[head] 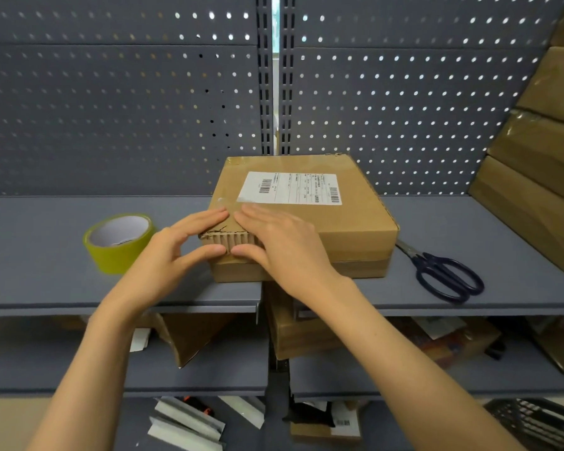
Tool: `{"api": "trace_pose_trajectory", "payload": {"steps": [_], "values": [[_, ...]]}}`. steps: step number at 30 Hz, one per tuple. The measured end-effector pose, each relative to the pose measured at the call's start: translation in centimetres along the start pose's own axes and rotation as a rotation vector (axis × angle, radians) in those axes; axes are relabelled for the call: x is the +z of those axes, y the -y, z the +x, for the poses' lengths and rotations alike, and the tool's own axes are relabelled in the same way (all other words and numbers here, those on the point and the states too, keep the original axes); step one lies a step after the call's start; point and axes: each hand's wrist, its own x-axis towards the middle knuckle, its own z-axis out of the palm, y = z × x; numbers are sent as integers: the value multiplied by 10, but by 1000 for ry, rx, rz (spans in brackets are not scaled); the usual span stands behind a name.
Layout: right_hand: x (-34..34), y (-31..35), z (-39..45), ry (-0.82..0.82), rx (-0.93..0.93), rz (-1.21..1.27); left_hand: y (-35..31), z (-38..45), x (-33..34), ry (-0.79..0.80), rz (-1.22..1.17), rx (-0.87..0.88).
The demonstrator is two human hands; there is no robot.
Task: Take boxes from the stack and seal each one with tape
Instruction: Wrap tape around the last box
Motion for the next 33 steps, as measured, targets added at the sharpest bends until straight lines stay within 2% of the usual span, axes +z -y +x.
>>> {"api": "trace_pose_trajectory", "payload": {"steps": [9, 13, 16, 20, 22, 29, 33], "values": [[17, 1, -1, -185, 61, 23, -5, -7, 12, -163, -22, 51], [4, 3, -4, -58, 18, 48, -6, -8, 13, -163, -143, 2], [-6, 3, -4, 19, 58, 88, -3, -8, 11, -155, -224, -78], [-4, 6, -2, 58, 49, 26, -1, -6, 4, -74, -162, -52], [0, 6, -1, 36, 46, 17, -4, -5, 2, -83, -104, -34], [1, 9, -3, -11, 63, 53, -14, -12, 12, -253, 27, -62], [-5, 10, -3, -3, 54, 108, -19, -18, 23, -412, 49, -91]]}}
